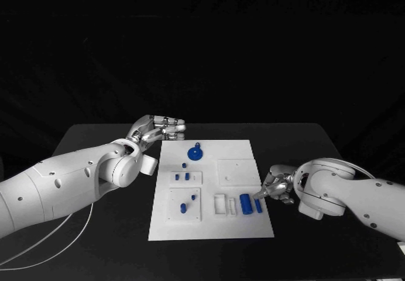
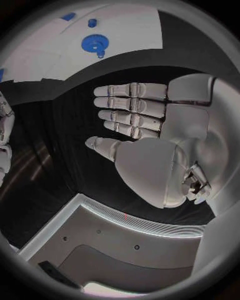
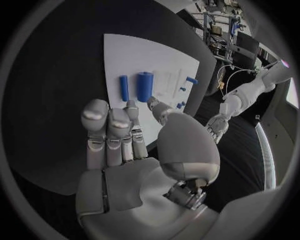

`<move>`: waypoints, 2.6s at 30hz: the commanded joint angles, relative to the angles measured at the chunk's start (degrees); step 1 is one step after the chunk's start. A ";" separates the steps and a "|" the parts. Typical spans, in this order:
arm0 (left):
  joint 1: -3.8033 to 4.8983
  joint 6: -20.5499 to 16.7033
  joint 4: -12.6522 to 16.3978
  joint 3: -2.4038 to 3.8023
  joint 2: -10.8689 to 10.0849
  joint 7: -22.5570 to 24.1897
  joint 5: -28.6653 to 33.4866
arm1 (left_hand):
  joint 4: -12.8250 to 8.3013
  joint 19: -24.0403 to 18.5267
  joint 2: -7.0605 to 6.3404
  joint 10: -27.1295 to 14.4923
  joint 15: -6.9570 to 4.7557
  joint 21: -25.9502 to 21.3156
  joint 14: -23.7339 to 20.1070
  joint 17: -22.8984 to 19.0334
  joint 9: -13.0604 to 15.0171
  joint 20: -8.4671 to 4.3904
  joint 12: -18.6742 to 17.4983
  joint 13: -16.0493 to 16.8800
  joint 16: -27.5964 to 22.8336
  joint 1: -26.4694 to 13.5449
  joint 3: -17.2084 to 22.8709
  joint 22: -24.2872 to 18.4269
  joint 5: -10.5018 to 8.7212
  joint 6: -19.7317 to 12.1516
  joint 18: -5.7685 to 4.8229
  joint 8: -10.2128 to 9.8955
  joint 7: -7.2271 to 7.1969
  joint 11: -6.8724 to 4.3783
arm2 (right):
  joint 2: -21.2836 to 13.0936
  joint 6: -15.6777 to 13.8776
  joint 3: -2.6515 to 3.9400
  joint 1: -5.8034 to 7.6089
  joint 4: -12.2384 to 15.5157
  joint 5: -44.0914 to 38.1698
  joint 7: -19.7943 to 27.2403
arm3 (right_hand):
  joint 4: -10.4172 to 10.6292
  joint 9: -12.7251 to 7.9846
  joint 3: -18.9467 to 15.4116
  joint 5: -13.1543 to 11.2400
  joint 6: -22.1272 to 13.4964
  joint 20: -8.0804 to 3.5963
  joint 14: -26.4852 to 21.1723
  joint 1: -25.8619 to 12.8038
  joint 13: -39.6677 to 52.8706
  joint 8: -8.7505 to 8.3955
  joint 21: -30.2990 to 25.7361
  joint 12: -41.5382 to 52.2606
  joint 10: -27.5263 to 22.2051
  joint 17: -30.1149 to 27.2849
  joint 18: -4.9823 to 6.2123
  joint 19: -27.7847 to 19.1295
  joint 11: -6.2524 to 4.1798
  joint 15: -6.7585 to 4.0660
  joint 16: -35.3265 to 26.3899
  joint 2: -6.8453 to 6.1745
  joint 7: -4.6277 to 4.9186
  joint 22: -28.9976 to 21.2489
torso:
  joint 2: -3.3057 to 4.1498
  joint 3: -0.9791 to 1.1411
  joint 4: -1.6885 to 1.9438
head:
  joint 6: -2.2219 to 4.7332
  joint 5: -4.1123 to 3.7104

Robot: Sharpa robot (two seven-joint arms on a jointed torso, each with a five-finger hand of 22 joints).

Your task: Assemble the parts on the task board

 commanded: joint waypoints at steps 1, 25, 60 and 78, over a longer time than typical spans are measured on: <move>-0.04 1.50 0.28 0.02 0.20 1.77 1.27 | 0.05 0.21 0.77 -0.04 0.05 0.25 0.13 0.03 -0.02 -0.02 0.04 0.03 -0.02 -0.15 -0.57 -0.19 0.21 0.32 -0.93 0.08 0.01 0.07 | 0.71 1.13 -0.27 -0.29 -0.31 0.72 -2.42 | 0.55 0.03 -0.15 -0.11 -0.27 0.36 0.39 -0.82 0.56 -0.23 0.30 -0.30 0.49 0.32 -0.99 2.79 0.11 0.02 0.25 -0.05 0.06 5.28 | -0.04 -0.10 0.20 | -0.11 -0.11; -0.10 3.00 0.28 -0.12 0.22 0.48 1.62 | 0.64 0.12 0.57 -1.12 0.45 0.10 -0.90 0.04 -0.04 0.34 0.06 0.05 -0.01 -1.05 -1.11 -1.25 -0.19 -0.18 -0.75 0.06 0.24 0.49 | 6.20 -0.90 -2.77 -1.14 -4.04 -0.86 -2.53 | 3.06 -0.28 -0.97 -0.33 -1.41 0.30 0.57 -2.73 2.00 -0.22 -0.34 -2.18 0.53 1.27 -0.91 2.96 0.29 0.05 -0.34 -1.91 0.33 5.49 | 0.09 -0.03 0.03 | -0.25 0.80; -0.10 3.73 0.42 -0.75 0.08 -3.41 1.23 | 1.58 0.15 0.14 -1.75 0.66 0.29 -1.38 0.04 -0.03 0.56 0.07 0.06 -0.02 -1.54 -0.50 -2.36 -0.57 -0.86 -0.56 0.09 0.47 0.74 | 10.93 -8.29 -5.05 -1.50 -7.55 -0.95 -2.11 | -8.04 0.07 2.97 10.31 0.77 0.17 0.69 0.88 3.00 -0.21 -0.01 -1.75 0.31 1.44 -0.99 3.03 -0.31 -0.25 -0.56 2.33 -0.20 5.58 | 0.09 -0.11 0.10 | -0.18 1.21; -0.10 3.84 0.30 -0.78 -0.04 -3.60 1.07 | 1.59 0.13 0.07 -1.83 0.67 0.35 -1.42 0.04 -0.02 0.59 0.06 0.05 -0.02 -1.47 -0.40 -2.59 -0.48 -0.86 -0.55 0.11 0.47 0.77 | 6.98 -14.35 -2.73 -0.83 -1.22 10.04 0.04 | -10.00 0.36 -0.39 10.14 4.35 -0.36 0.72 0.23 2.64 -0.21 0.23 -2.00 1.54 1.06 -1.63 3.05 -1.02 -0.73 -0.78 4.21 -1.53 5.60 | 0.08 -0.19 0.07 | -0.04 1.26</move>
